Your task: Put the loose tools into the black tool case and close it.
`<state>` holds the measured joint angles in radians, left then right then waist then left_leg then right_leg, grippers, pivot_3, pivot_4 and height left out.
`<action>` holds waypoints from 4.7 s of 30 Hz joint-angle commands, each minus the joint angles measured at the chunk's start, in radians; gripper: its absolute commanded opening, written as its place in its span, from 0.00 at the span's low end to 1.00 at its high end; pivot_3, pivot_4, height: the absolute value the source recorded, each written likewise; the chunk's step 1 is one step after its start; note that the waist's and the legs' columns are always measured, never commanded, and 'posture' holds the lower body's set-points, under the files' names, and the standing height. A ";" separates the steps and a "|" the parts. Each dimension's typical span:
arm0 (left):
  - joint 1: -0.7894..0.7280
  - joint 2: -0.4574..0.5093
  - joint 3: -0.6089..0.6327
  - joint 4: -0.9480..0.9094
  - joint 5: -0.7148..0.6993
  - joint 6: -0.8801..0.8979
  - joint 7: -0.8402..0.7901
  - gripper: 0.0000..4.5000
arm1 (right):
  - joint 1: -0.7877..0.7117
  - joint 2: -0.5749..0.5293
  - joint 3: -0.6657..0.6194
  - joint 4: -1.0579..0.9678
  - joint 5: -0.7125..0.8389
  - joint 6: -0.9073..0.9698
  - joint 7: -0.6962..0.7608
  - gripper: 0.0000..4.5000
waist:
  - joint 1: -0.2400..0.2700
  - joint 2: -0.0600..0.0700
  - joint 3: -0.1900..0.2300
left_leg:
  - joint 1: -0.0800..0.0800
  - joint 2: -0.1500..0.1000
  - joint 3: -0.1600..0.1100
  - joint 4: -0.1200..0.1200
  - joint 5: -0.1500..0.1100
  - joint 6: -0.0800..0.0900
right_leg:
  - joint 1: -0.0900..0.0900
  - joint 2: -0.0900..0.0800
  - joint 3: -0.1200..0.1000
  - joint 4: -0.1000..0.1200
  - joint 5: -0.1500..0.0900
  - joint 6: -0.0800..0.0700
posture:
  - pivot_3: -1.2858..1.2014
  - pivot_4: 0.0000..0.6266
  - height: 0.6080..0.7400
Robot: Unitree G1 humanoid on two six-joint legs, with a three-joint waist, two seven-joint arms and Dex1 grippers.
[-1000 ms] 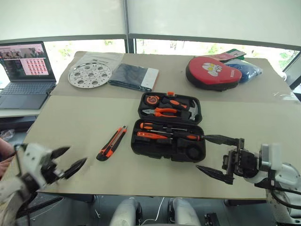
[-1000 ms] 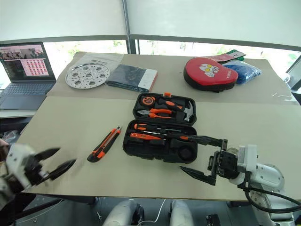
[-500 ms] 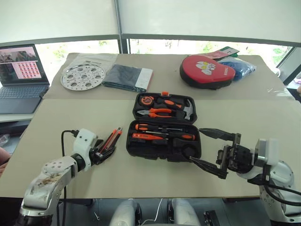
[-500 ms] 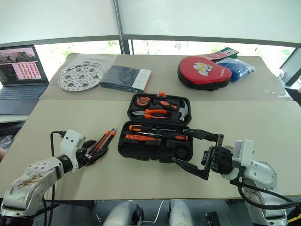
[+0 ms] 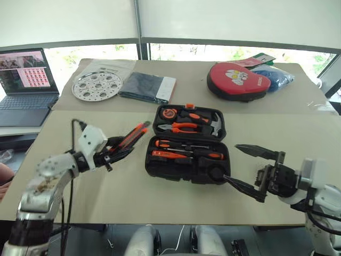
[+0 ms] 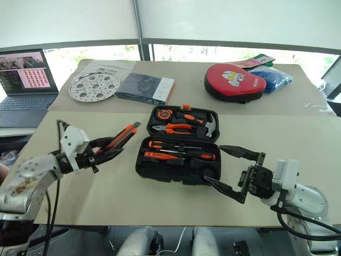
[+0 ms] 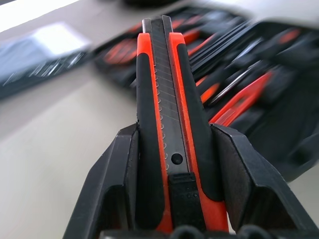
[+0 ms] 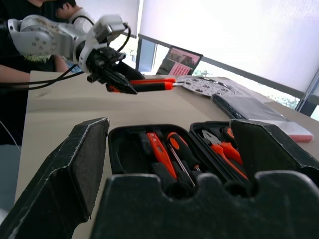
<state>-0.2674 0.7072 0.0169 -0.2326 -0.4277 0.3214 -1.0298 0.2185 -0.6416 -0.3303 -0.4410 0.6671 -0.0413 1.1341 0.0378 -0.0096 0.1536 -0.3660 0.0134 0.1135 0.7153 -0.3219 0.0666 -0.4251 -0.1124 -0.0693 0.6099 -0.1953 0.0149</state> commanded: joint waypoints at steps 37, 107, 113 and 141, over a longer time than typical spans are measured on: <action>-0.352 -0.151 -0.444 0.199 0.315 -0.002 -0.223 0.98 | 0.129 -0.014 -0.086 -0.007 -0.027 -0.041 0.022 1.00 | -0.018 0.000 0.000 | 0.000 0.002 0.000 0.006 -0.002 0.005 | 0.002 0.004 0.004 0.001 -0.001 0.003 | 0.52 0.24 1.00; 0.272 0.008 0.202 0.008 -0.265 -0.176 -0.386 1.00 | 0.258 -0.284 -0.256 0.035 -0.163 0.403 -0.216 1.00 | -0.028 0.005 -0.010 | -0.001 0.001 0.000 0.005 -0.005 0.008 | 0.000 -0.007 0.004 0.001 -0.006 -0.002 | 0.52 0.24 1.00; 0.252 -0.017 0.131 -0.085 -0.252 -0.146 -0.326 1.00 | 0.110 -0.435 -0.097 0.095 -0.209 0.606 -0.230 1.00 | -0.015 0.003 -0.009 | -0.002 0.001 -0.002 0.001 -0.003 0.004 | -0.001 -0.001 0.001 0.000 -0.004 0.001 | 0.52 0.24 1.00; 0.319 -0.008 0.152 -0.096 -0.237 -0.177 -0.317 1.00 | -0.294 -0.381 0.162 0.027 -0.042 0.594 -0.020 0.02 | -0.035 0.001 -0.007 | 0.000 0.002 -0.002 0.001 -0.001 0.002 | 0.000 0.001 0.002 0.001 -0.006 0.004 | 0.52 0.24 1.00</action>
<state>0.0384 0.6891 0.1411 -0.3335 -0.6685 0.1695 -1.3457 -0.0357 -1.0323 -0.1992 -0.3305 0.5521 0.4577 1.1381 0.0029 -0.0082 0.1467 -0.3661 0.0157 0.1117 0.7157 -0.3231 0.0683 -0.4252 -0.1119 -0.0679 0.6105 -0.2009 0.0188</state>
